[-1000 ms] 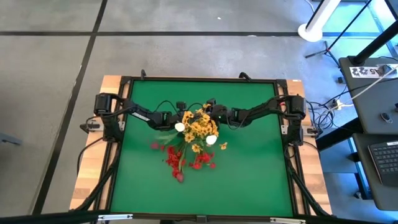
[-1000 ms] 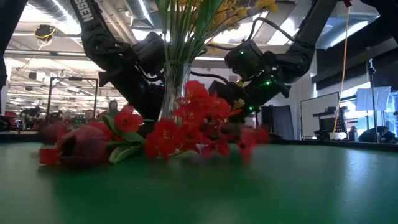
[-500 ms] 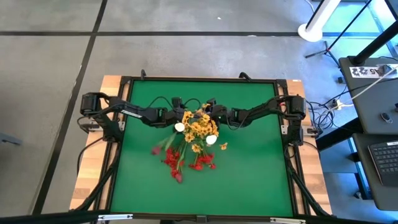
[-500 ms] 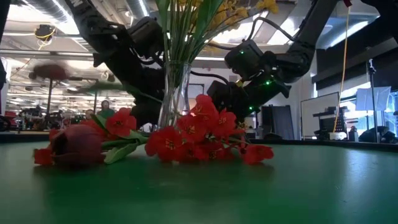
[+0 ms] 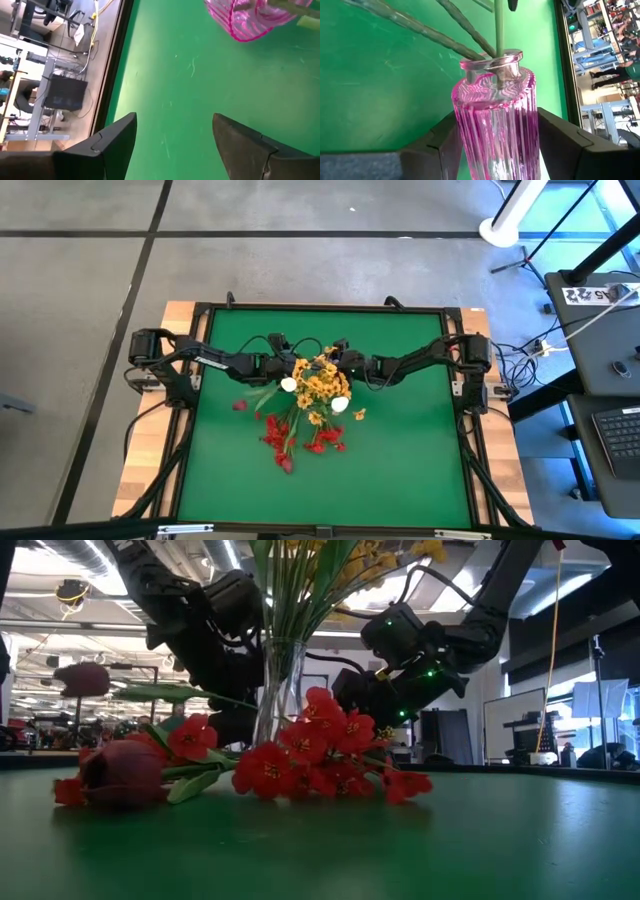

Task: Sort flowers into vase by color
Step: Adjust the violet vase

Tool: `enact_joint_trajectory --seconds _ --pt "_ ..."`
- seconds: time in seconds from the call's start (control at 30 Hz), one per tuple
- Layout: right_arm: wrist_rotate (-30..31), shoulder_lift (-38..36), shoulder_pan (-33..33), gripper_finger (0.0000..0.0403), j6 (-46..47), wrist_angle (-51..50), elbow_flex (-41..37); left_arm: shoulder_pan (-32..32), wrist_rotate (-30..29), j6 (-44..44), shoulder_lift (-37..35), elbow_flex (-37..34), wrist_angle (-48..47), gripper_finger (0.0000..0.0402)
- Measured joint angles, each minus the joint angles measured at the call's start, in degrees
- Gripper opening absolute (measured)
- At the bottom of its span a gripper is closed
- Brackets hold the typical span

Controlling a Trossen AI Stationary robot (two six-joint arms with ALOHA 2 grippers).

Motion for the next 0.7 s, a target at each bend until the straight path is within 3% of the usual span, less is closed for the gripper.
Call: enact_joint_trajectory --seconds 0.37,0.7 --pt "0.71 -1.32 0.00 0.0208 2.60 -2.16 0.00 0.50 -2.61 -1.86 -6.18 -0.11 -3.92 0.0256" --pt "0.88 -9.91 -0.11 0.0207 6.98 -17.33 -0.31 1.16 -2.77 -2.88 -15.33 -0.04 -6.68 0.0256"
